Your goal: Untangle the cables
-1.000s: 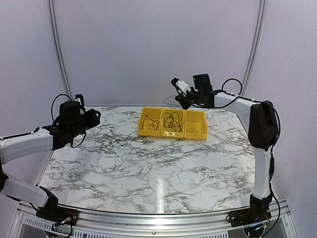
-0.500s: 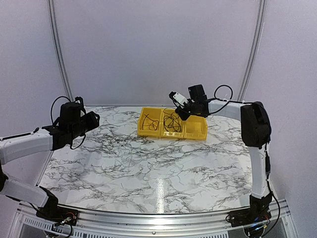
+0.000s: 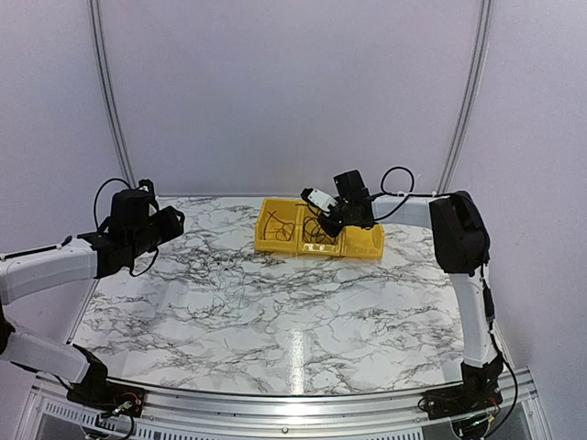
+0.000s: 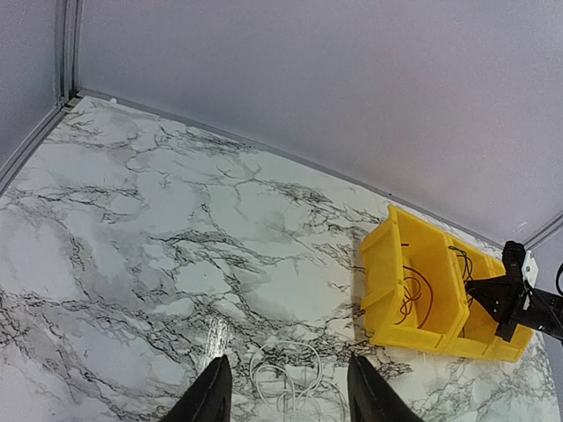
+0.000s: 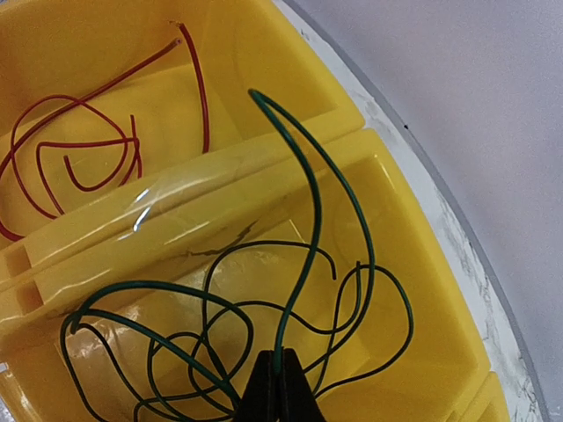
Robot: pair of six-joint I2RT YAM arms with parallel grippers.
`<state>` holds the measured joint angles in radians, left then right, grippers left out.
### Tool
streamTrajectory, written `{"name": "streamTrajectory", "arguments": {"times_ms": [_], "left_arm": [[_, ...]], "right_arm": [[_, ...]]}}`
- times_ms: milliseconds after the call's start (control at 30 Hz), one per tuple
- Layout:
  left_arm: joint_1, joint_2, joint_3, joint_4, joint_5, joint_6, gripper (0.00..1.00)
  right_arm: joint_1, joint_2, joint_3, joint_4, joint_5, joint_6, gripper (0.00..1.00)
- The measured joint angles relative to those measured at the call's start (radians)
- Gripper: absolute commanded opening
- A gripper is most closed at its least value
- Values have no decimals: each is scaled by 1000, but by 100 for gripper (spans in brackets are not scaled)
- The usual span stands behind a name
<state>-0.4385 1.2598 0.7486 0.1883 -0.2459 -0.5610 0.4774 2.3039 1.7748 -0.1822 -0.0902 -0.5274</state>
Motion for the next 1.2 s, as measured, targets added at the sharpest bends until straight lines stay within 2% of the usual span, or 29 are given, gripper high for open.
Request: {"name": "streamTrajectory", "arguments": {"times_ms": [133,233,300,533,733,800,1033,1067,1200], "left_arm": [[0,0,0,0,0,-1,48],[0,0,0,0,0,-2,48],[0,2,-1,1,0,-4,48],[0,4,-24,1,-1,-5,48],[0,11,-27,1,0,-5,48],[0,13,-26,1,1,-5,48],[0,16,-21,-6,6,-4,48],[0,16,-18,-10,9,-4,48],[0,15,-11,-18,9,-5,48]], "right_arm": [[0,-6,-4,-2,10,8,1],[0,-29,-24,-14,14,32,28],[0,-53,-40,-26,18,50,37],[0,-174,-62,-111,17,26,53],[1,-188,11,-231,-44,-53,59],[1,-172,39,-251,-63,-81,59],[8,-30,150,-280,-82,-138,44],[12,-8,169,-283,-82,-145,40],[31,61,212,-276,-62,-150,9]]}}
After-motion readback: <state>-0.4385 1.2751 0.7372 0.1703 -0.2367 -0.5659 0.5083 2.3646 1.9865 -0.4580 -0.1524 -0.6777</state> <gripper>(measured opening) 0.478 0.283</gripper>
